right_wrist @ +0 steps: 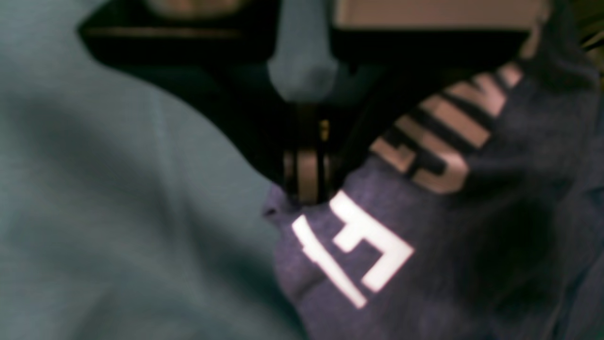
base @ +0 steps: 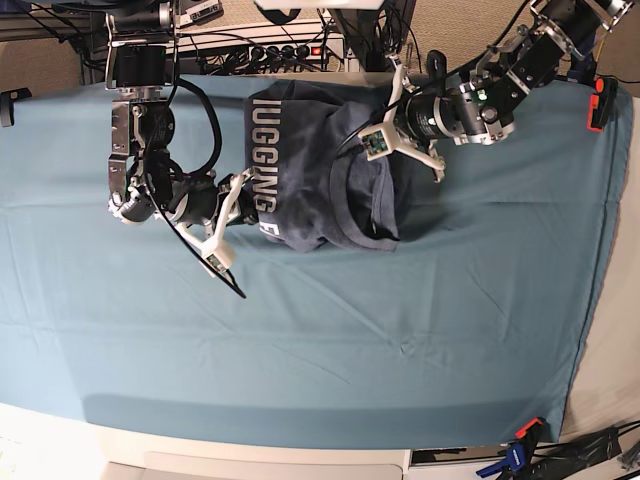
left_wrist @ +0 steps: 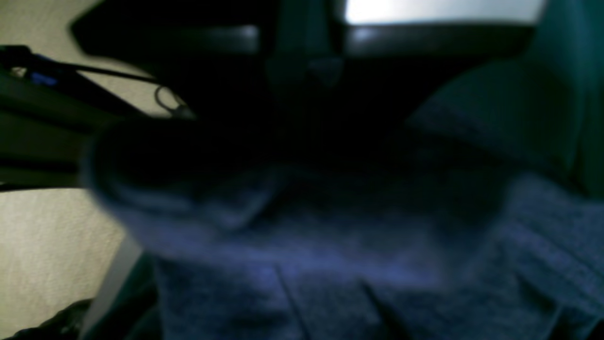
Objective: Fold the T-shirt properly
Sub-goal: 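Grasp the bundle with both grippers and rotate it on the table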
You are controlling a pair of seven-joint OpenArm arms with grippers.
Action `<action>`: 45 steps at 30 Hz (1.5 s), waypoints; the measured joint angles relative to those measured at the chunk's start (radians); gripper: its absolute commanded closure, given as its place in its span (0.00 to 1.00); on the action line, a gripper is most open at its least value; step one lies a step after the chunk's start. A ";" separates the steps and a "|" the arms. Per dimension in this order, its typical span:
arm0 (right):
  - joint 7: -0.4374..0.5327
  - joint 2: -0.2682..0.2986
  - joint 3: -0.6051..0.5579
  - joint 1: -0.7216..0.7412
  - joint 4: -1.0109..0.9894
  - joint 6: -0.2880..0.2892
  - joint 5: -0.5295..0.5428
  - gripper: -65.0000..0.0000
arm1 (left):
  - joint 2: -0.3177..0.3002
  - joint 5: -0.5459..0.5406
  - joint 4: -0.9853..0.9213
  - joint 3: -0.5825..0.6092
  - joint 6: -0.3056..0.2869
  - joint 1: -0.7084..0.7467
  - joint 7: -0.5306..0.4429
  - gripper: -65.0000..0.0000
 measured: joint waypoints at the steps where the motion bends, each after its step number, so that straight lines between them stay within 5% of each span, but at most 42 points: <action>1: -0.014 0.000 0.000 0.000 0.000 0.000 0.020 1.00 | 0.000 0.001 -0.001 0.000 0.000 -0.008 0.006 1.00; 10: -0.072 0.001 -0.104 0.003 0.002 0.000 0.037 1.00 | -0.015 0.088 -0.012 -0.032 0.068 -0.089 0.036 1.00; 24: -0.045 0.003 -0.435 0.020 0.017 0.000 0.070 1.00 | -0.049 0.079 -0.012 -0.234 0.064 -0.088 0.025 1.00; 38: -0.035 -0.003 -0.492 -0.033 0.061 0.000 0.096 1.00 | -0.097 0.055 -0.012 -0.388 0.063 -0.088 0.025 1.00; 45: -0.071 -0.083 -0.511 -0.106 0.099 0.000 0.085 1.00 | -0.097 0.018 -0.011 -0.472 0.064 -0.088 0.032 1.00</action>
